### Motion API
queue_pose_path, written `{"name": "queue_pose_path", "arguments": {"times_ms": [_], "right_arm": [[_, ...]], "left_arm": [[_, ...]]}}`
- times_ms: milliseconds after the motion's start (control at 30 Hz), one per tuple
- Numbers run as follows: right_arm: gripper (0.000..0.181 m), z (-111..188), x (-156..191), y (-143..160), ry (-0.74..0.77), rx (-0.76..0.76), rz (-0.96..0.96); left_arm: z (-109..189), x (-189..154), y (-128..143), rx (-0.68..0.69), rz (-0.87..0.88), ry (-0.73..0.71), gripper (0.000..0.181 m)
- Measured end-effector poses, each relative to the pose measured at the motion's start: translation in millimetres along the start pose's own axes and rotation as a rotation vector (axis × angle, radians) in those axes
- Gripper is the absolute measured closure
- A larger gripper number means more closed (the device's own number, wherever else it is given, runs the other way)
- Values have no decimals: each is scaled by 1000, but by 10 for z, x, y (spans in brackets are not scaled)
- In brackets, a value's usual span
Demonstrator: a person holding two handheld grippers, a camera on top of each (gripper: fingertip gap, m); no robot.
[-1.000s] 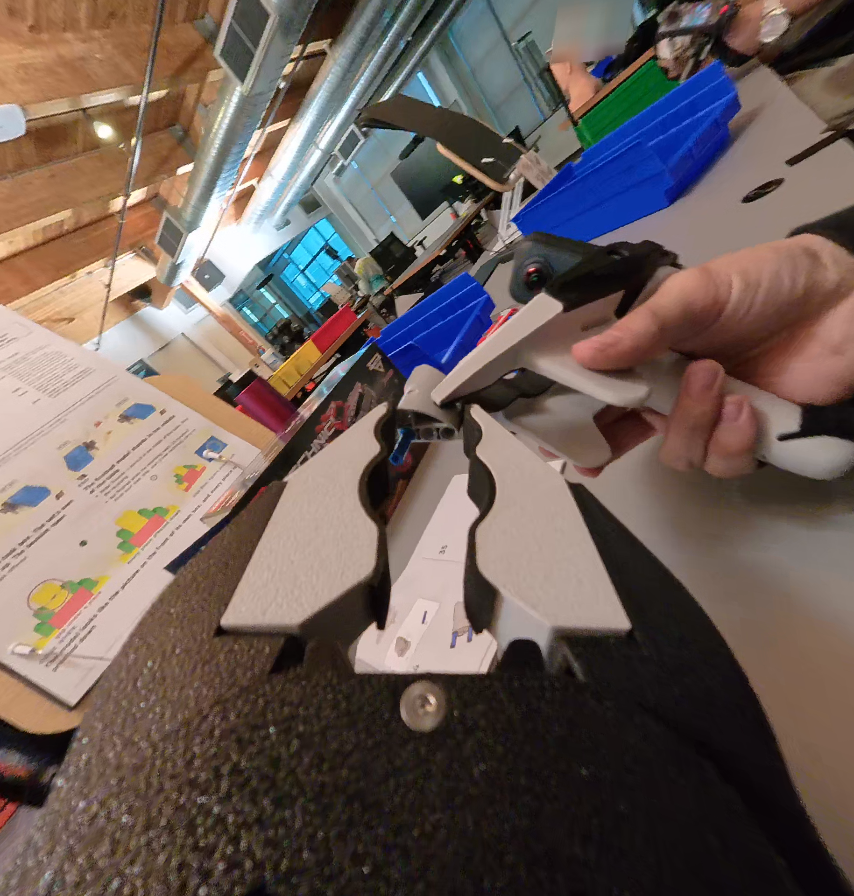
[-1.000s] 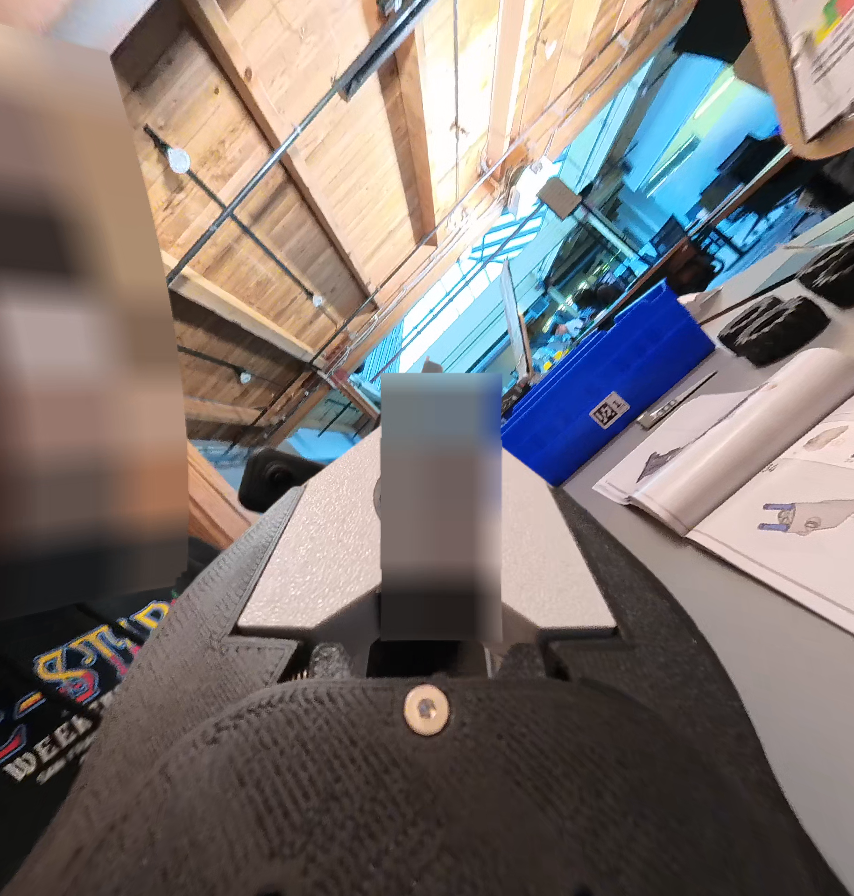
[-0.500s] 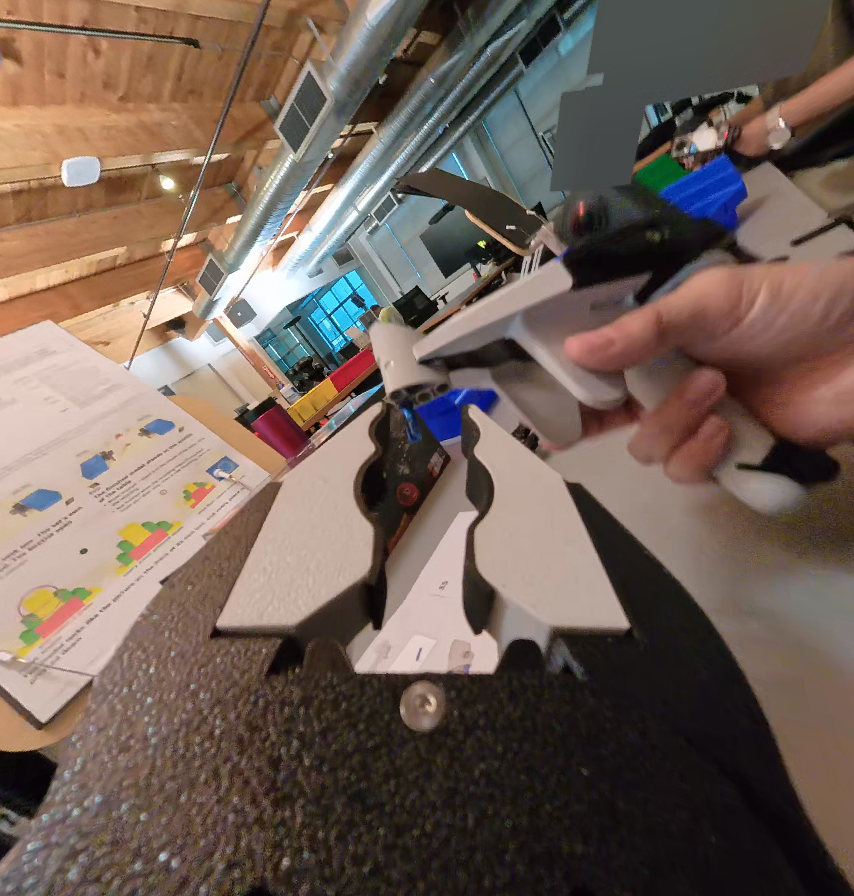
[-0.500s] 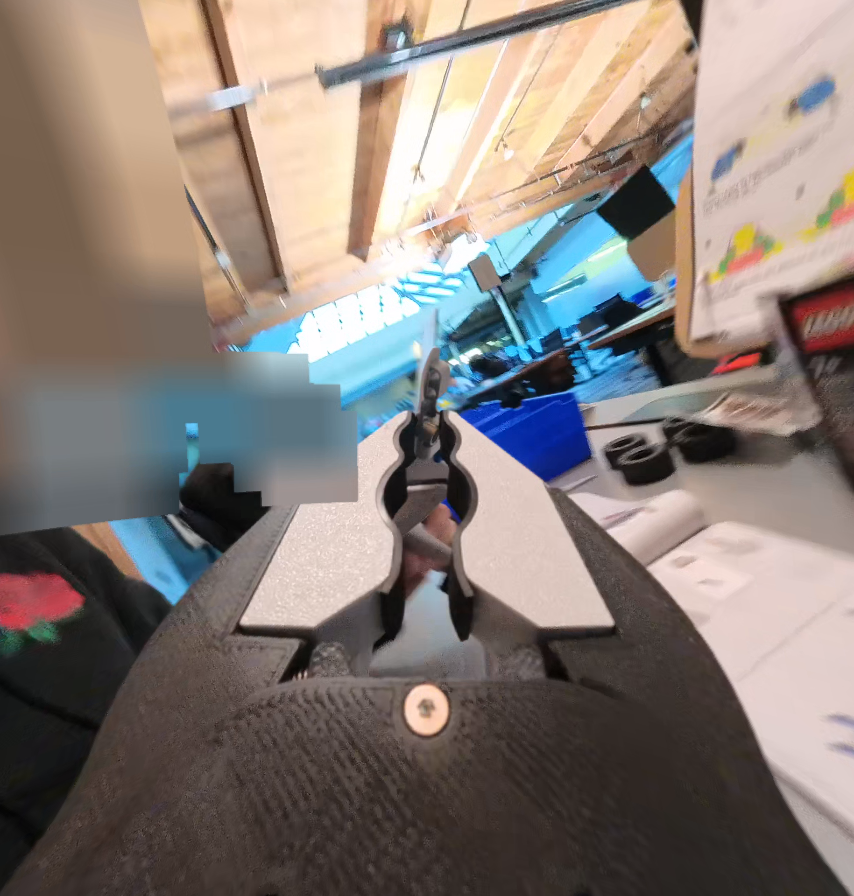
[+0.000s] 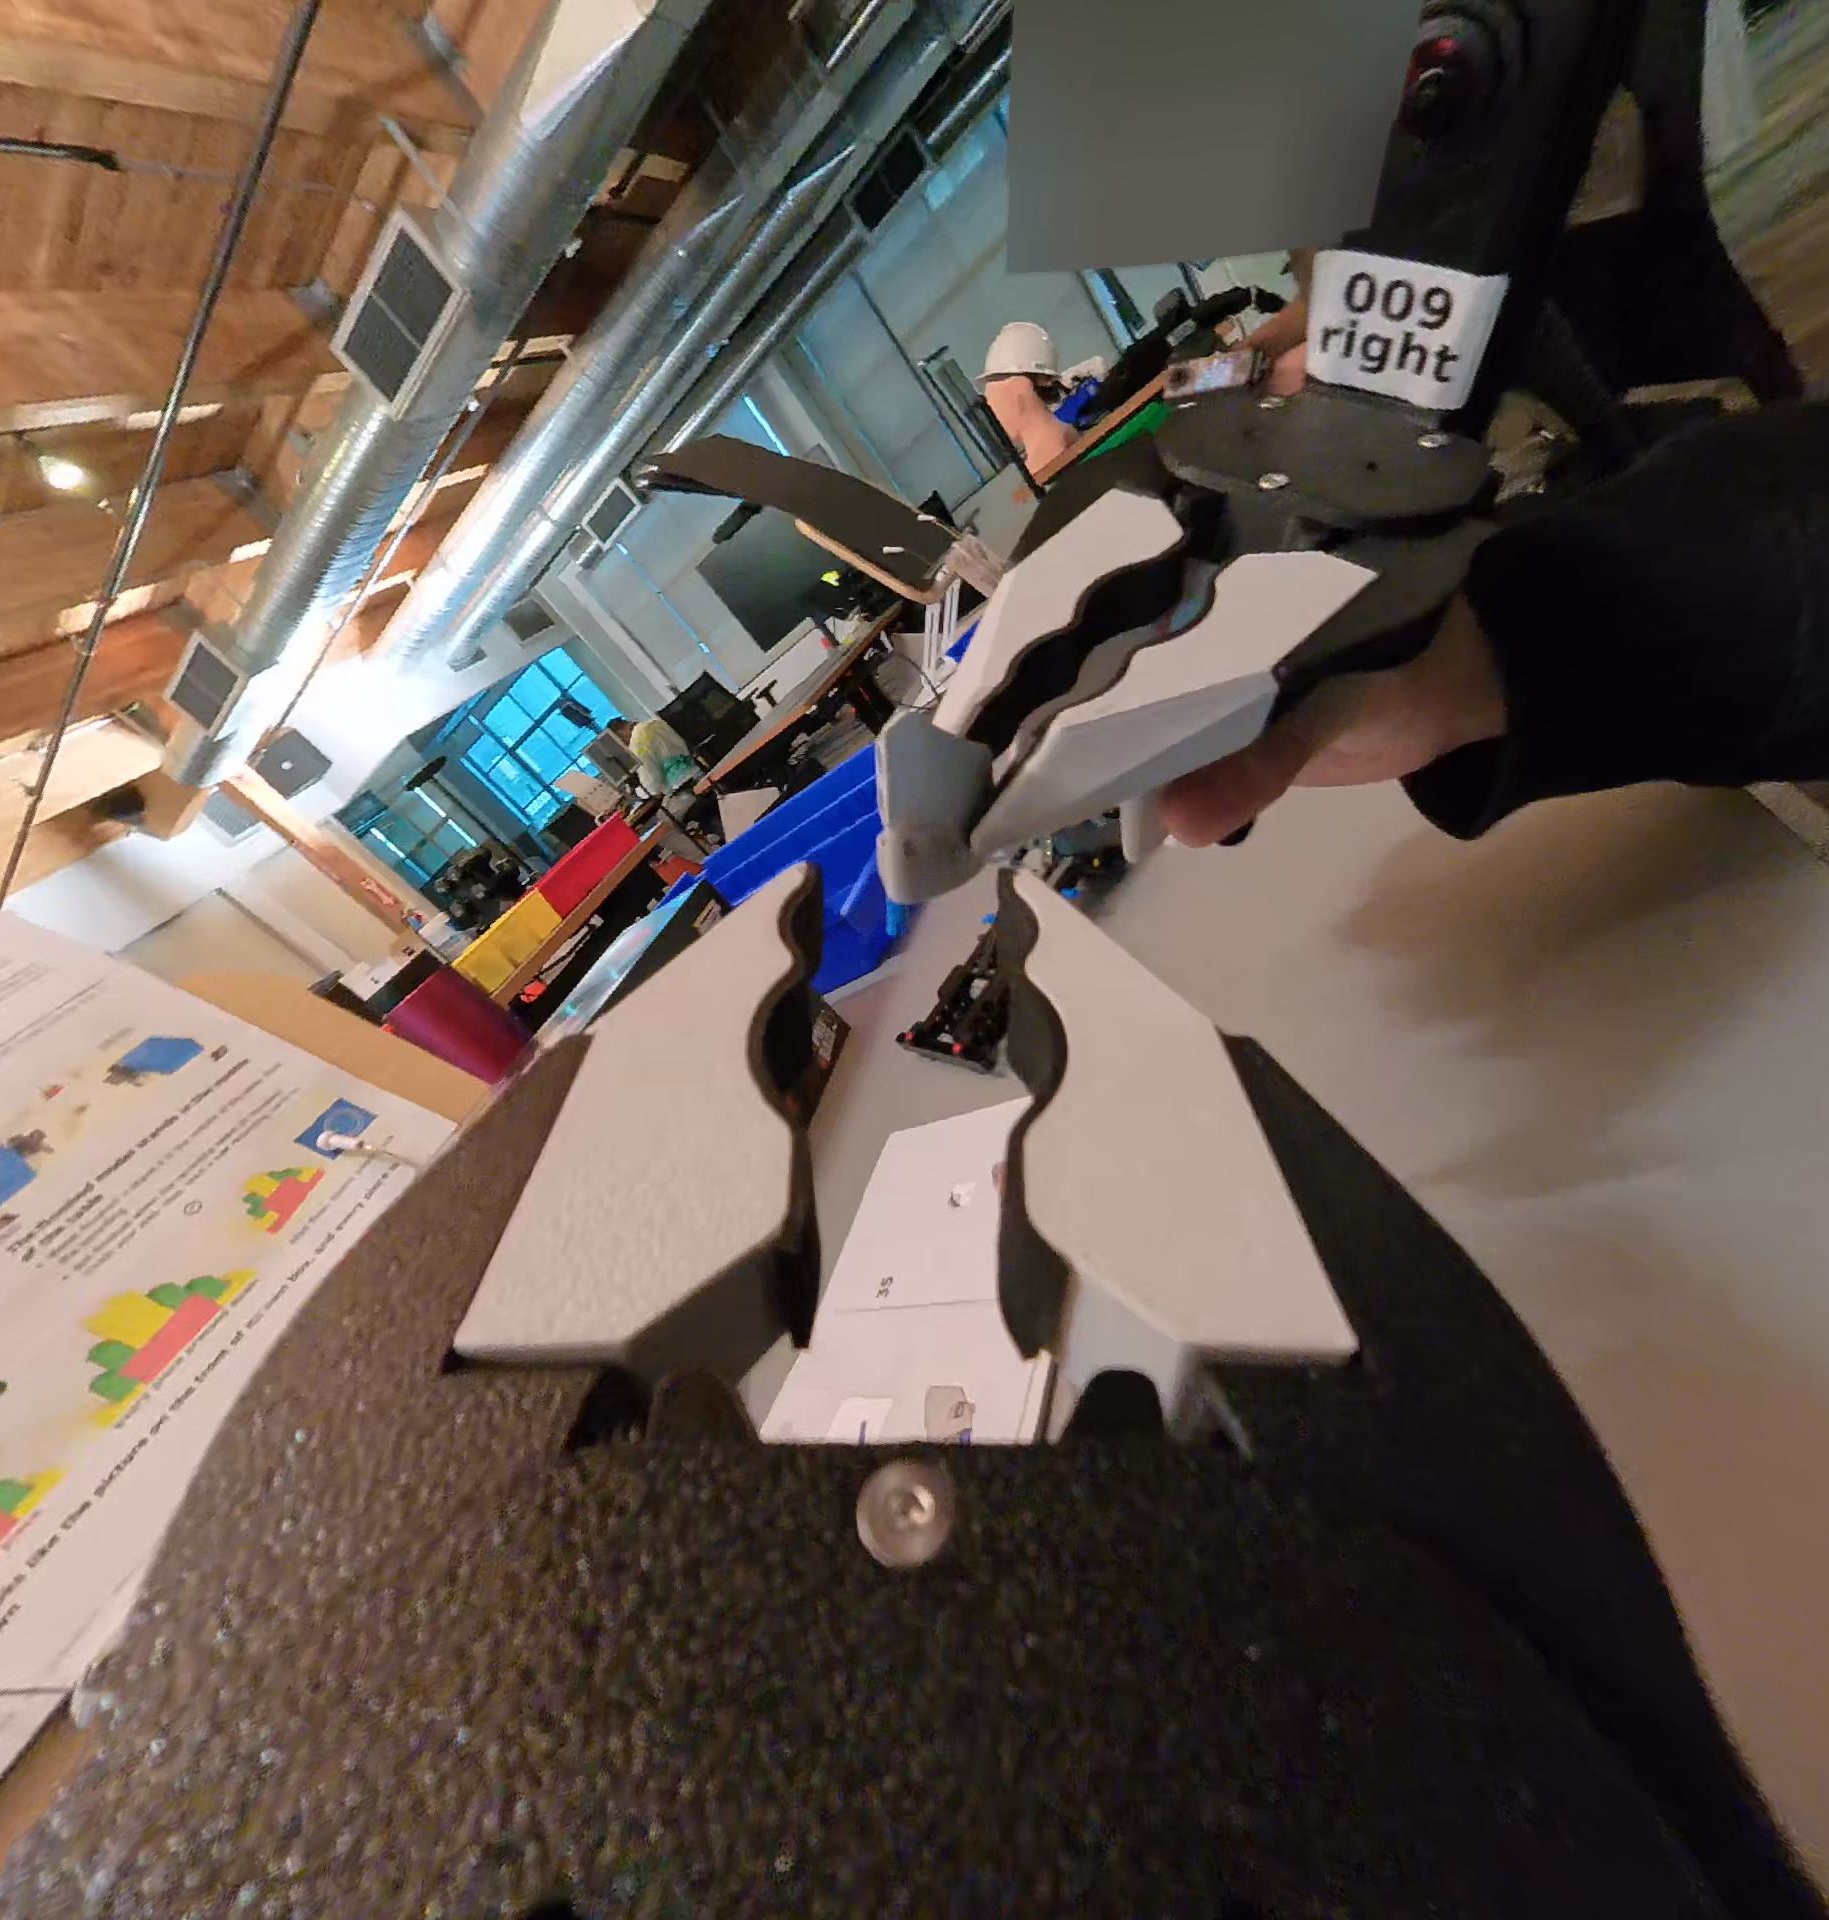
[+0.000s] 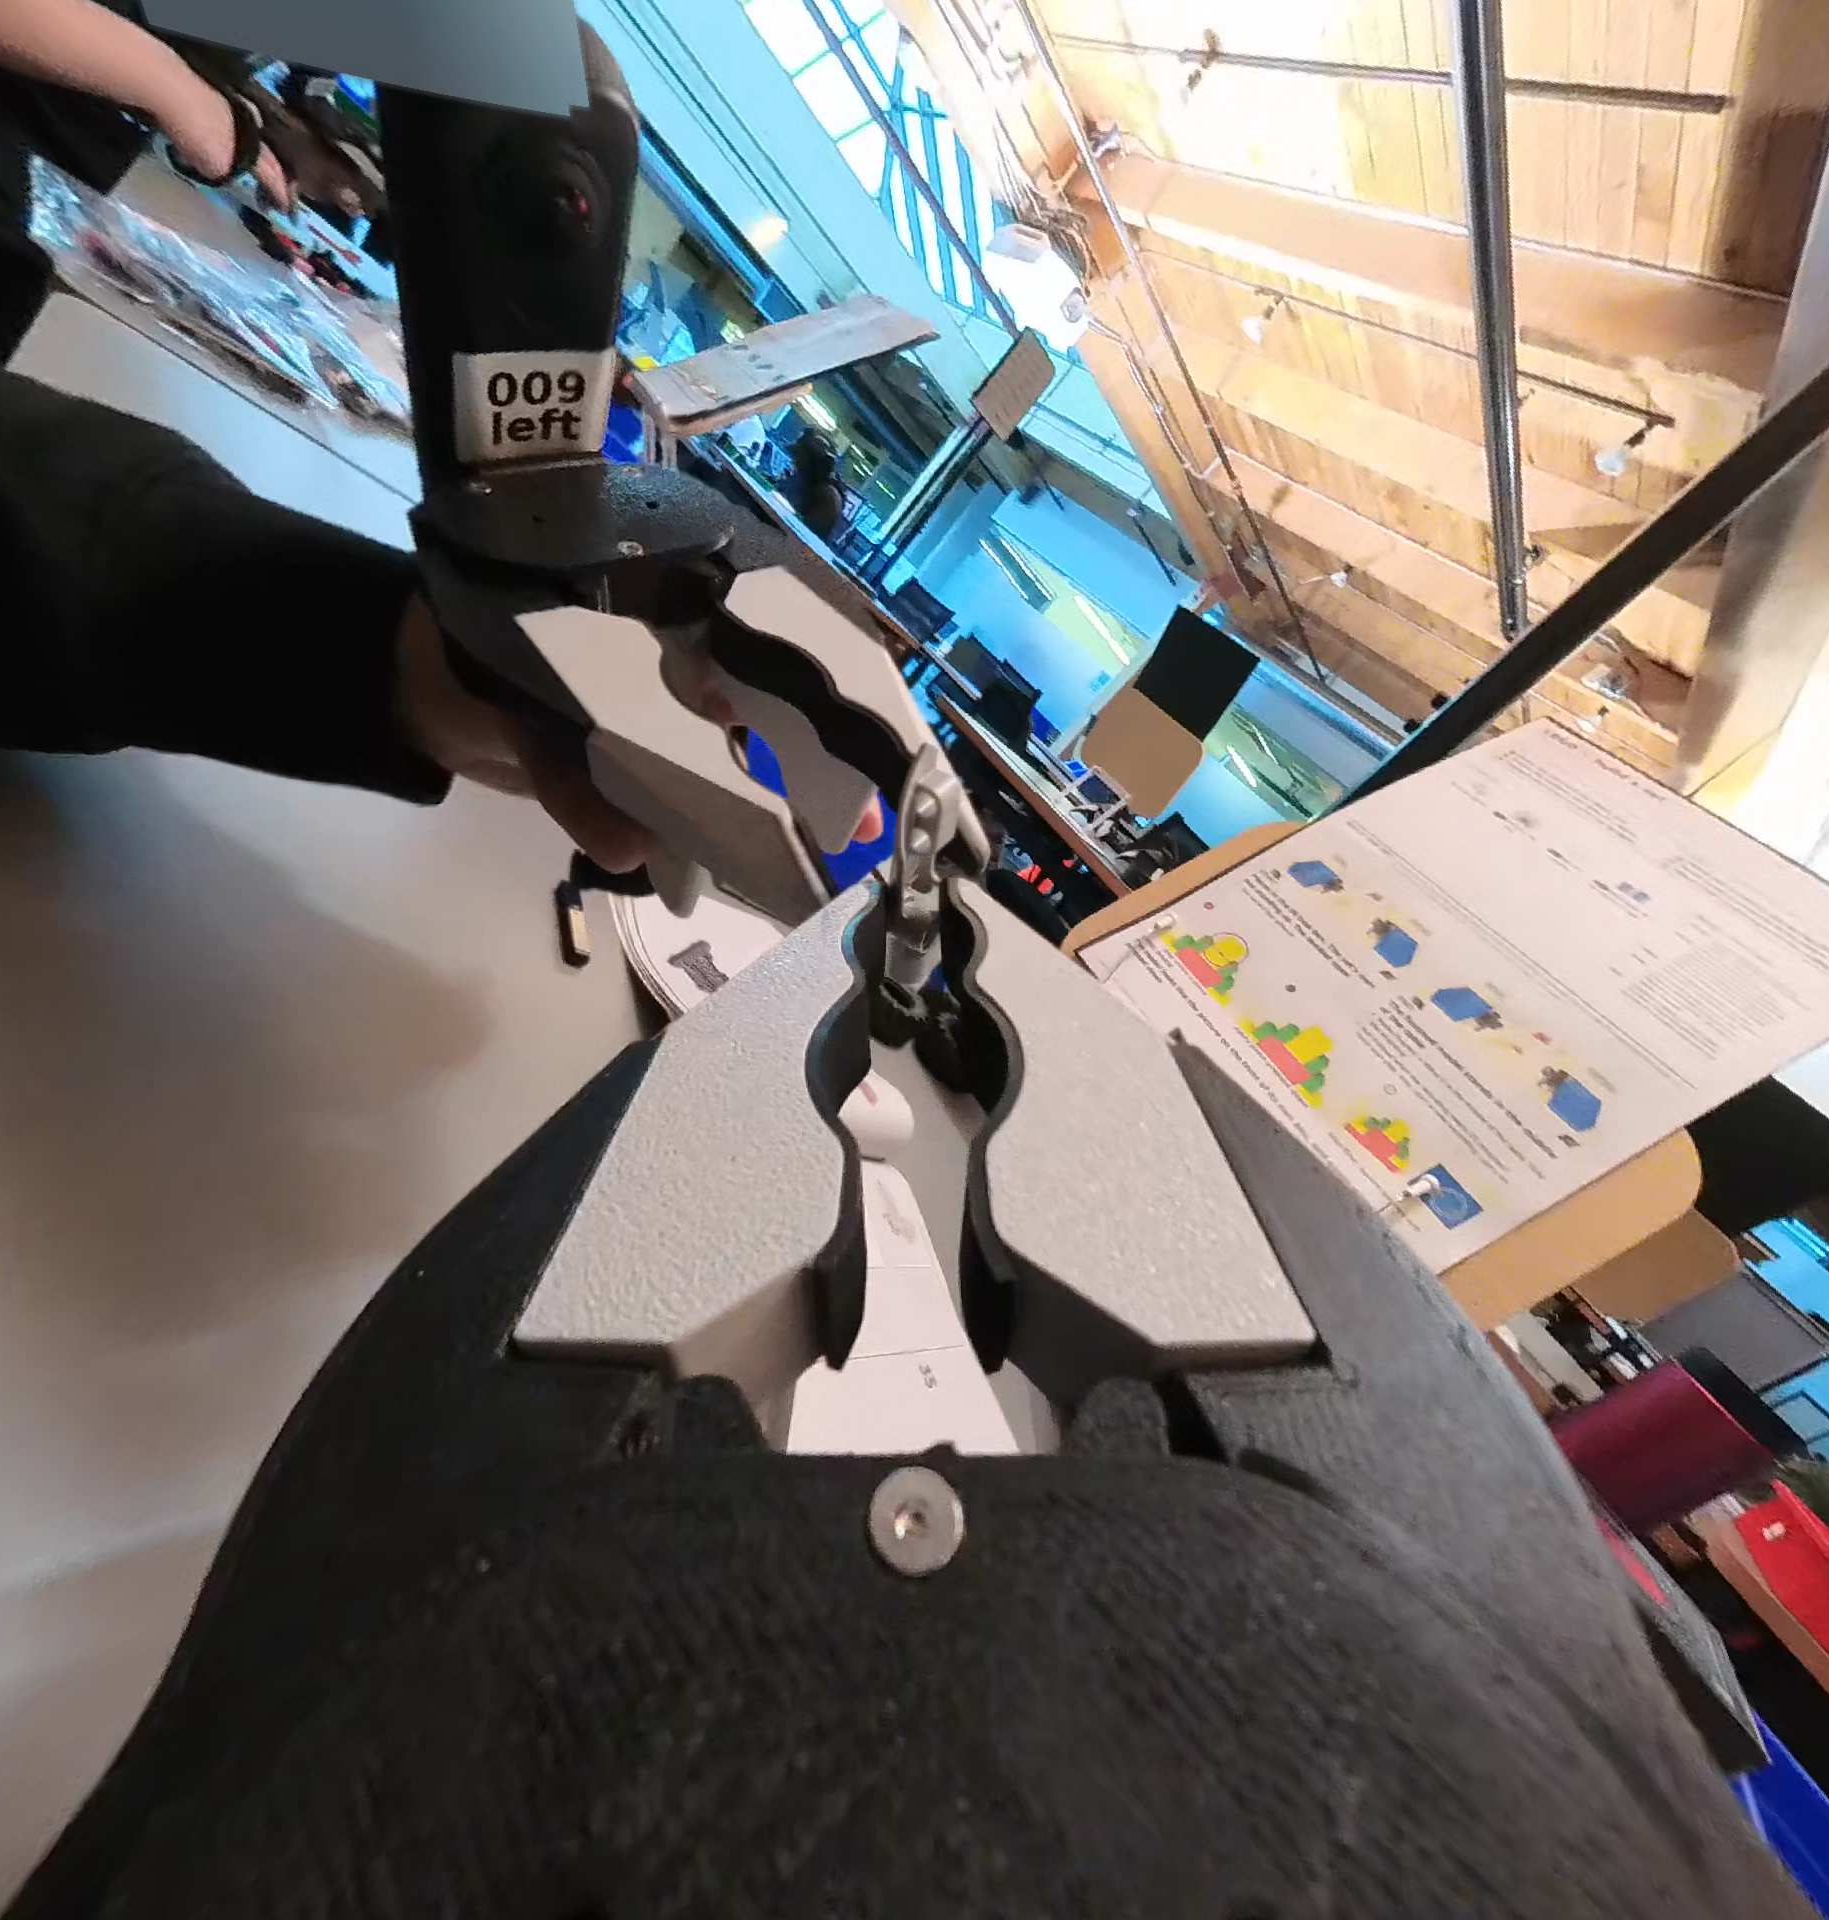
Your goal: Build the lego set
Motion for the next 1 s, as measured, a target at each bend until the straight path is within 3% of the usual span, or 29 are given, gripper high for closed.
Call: {"name": "queue_pose_path", "arguments": {"times_ms": [133, 400, 633, 867, 1000], "right_arm": [[174, 6, 59, 31, -69, 36, 12], [174, 22, 214, 136, -234, 103, -26], [173, 23, 198, 113, -232, 60, -77], [175, 79, 305, 90, -379, 64, -166], [174, 50, 223, 106, -314, 70, -171]], "left_arm": [[58, -25, -84, -19, -60, 54, 152], [129, -172, -76, -16, 5, 258, 171], [127, -143, -76, -65, 155, 270, 171], [144, -242, -129, -162, 285, 375, 172], [168, -167, -62, -131, 311, 334, 171]]}}
Point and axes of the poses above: each gripper's, where its closed fingertips meet, z back along the fingers, y out of its underside, x = y × z across the jaws, the point moved 4 cm from there along z, back along the fingers, and after that the axes turned 14 degrees about -z, right-handed, at the moved point
